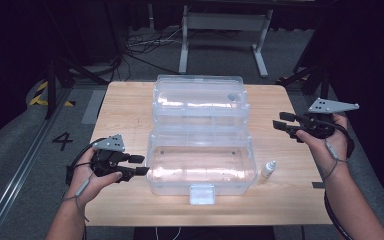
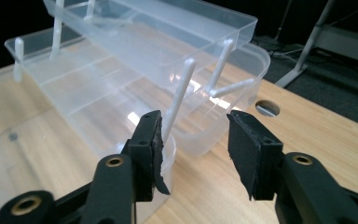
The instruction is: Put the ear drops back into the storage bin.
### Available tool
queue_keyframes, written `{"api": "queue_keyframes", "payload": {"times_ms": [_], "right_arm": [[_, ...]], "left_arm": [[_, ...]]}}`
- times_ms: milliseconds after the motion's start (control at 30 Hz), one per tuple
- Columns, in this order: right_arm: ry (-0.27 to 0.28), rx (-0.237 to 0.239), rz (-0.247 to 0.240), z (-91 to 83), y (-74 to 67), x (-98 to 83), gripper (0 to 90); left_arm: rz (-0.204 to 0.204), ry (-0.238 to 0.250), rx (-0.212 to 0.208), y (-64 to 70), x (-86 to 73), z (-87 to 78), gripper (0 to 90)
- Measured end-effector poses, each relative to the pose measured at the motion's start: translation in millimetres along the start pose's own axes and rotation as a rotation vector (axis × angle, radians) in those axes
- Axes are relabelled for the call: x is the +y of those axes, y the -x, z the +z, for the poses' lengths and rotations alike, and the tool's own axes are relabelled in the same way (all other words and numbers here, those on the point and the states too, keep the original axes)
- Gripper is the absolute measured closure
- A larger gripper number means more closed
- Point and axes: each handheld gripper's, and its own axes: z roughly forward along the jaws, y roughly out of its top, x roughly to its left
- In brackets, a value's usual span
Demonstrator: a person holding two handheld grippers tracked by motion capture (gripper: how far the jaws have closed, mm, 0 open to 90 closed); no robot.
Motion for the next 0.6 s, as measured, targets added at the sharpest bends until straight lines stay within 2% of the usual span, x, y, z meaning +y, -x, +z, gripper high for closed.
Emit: {"api": "queue_keyframes", "payload": {"times_ms": [133, 433, 600], "right_arm": [[-0.044, 0.017, -0.021, -1.5, -0.8, -2.7, 57.9], [-0.129, 0.061, -0.051, -1.7, -3.6, -7.2, 60.0], [-0.21, 0.088, -0.09, 0.7, -6.4, -11.1, 60.0]], "left_arm": [[-0.019, -0.003, 0.005, -2.2, -2.2, -1.2, 53.4], [-0.021, -0.004, 0.003, -4.2, -4.2, -0.3, 52.7], [-0.026, -0.001, 0.008, -5.3, -4.9, -1.0, 52.8]]}}
